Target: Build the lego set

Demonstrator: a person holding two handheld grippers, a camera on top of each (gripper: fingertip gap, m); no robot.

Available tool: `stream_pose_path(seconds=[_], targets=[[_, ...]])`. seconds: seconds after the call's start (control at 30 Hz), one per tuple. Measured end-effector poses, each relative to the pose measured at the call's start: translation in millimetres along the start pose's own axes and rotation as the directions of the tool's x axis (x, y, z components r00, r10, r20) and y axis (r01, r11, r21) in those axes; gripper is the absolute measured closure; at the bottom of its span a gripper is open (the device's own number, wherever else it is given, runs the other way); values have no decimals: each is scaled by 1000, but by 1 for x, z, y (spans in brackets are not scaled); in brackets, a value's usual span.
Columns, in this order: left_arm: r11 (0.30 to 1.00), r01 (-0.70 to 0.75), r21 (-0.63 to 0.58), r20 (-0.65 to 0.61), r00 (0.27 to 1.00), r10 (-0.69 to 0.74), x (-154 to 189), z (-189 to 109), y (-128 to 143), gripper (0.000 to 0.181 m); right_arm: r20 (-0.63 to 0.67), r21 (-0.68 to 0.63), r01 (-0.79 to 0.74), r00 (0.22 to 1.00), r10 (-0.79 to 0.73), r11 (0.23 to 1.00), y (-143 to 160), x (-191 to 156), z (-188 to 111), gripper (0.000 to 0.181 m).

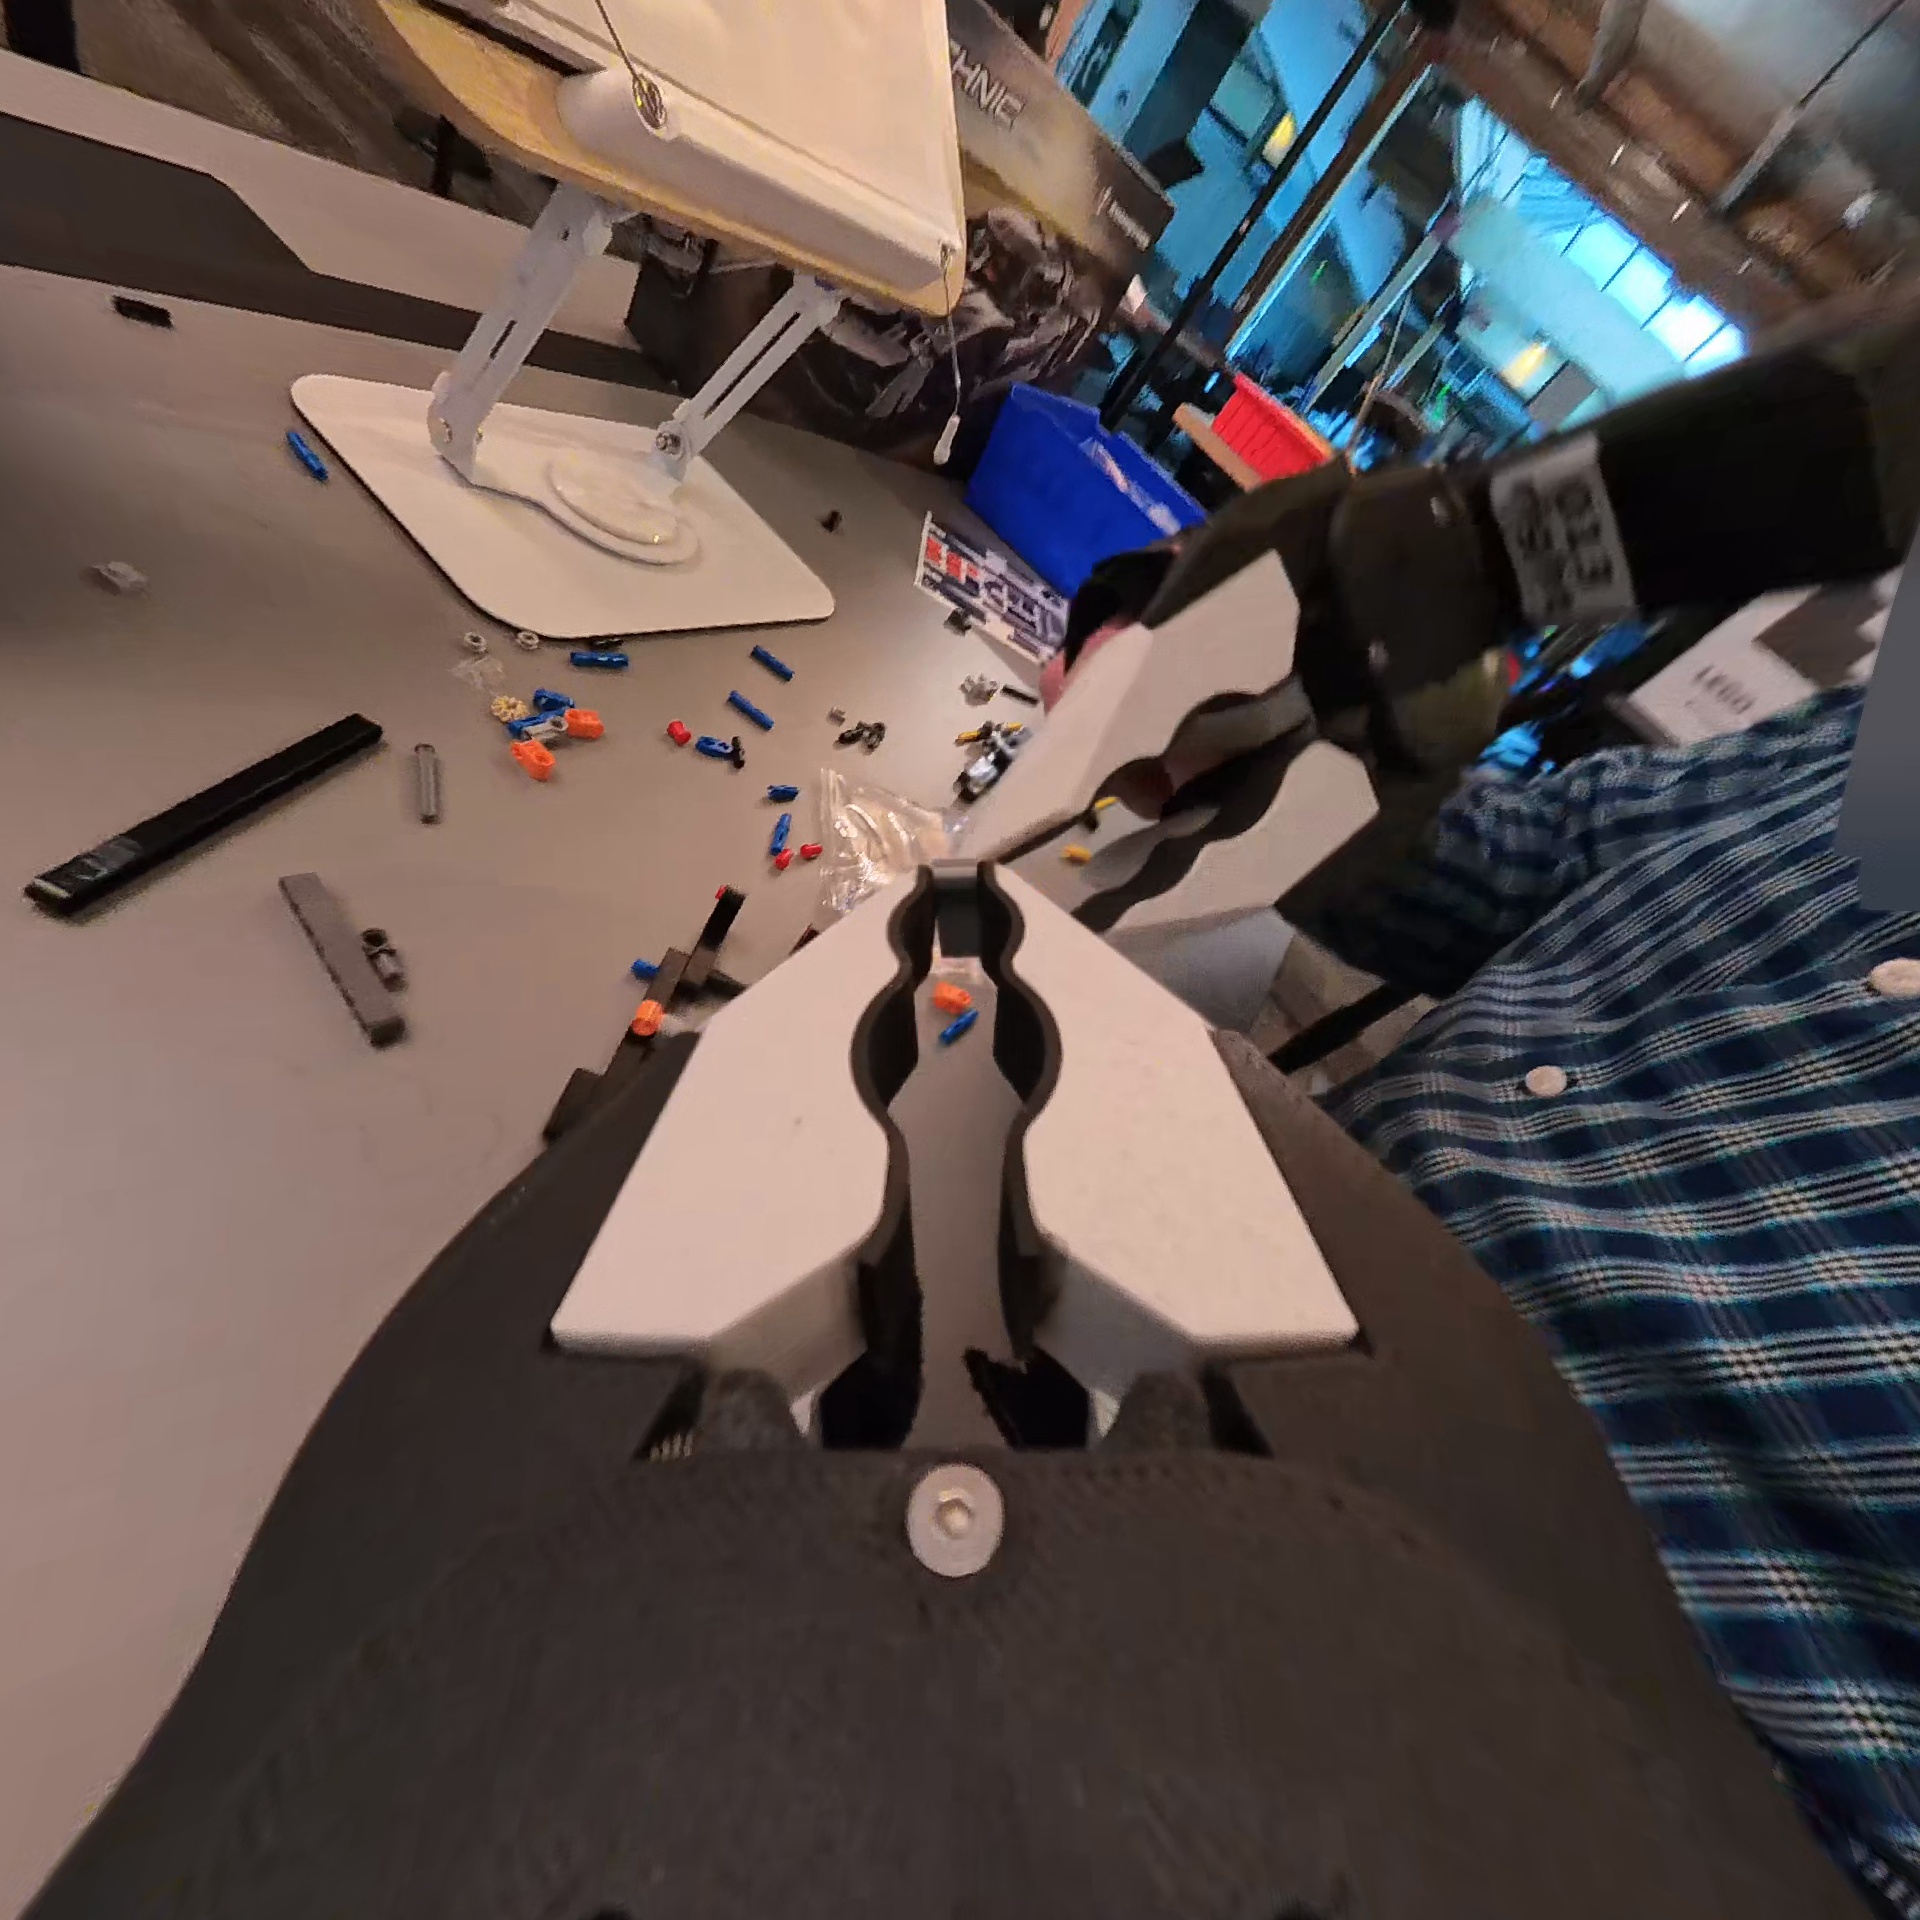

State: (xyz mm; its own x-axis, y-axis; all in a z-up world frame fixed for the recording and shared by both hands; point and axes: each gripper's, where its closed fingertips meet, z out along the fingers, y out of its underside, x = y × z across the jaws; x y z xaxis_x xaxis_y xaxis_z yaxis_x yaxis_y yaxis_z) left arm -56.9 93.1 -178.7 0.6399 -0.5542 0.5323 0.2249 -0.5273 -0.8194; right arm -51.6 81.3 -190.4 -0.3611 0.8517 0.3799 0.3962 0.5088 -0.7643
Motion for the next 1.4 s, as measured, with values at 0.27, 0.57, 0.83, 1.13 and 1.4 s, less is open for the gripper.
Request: stream_pose_path(seconds=[0.27,0.57,0.83,1.13,1.4], targets=[[965,-197,-173,51,977,209,-2,-5,10,176,263,9,-213,943,203,977,-1,-5,11,166],[898,-311,-310,46,939,341,-8,-3,23,176,352,-107,-218,904,242,970,8,-11,30,172],[918,-279,-283,68,949,309,-22,-11,29,161,411,-101,-294,858,309,951,12,-16,42,175],[817,-269,-510,159,904,397,-60,-50,76,132,344,-182,-194,906,248,964,45,-28,67,176],[742,-400,-538,72,855,513,-55,-32,91,151,337,-213,-144,917,211,966,66,-46,91,175]])
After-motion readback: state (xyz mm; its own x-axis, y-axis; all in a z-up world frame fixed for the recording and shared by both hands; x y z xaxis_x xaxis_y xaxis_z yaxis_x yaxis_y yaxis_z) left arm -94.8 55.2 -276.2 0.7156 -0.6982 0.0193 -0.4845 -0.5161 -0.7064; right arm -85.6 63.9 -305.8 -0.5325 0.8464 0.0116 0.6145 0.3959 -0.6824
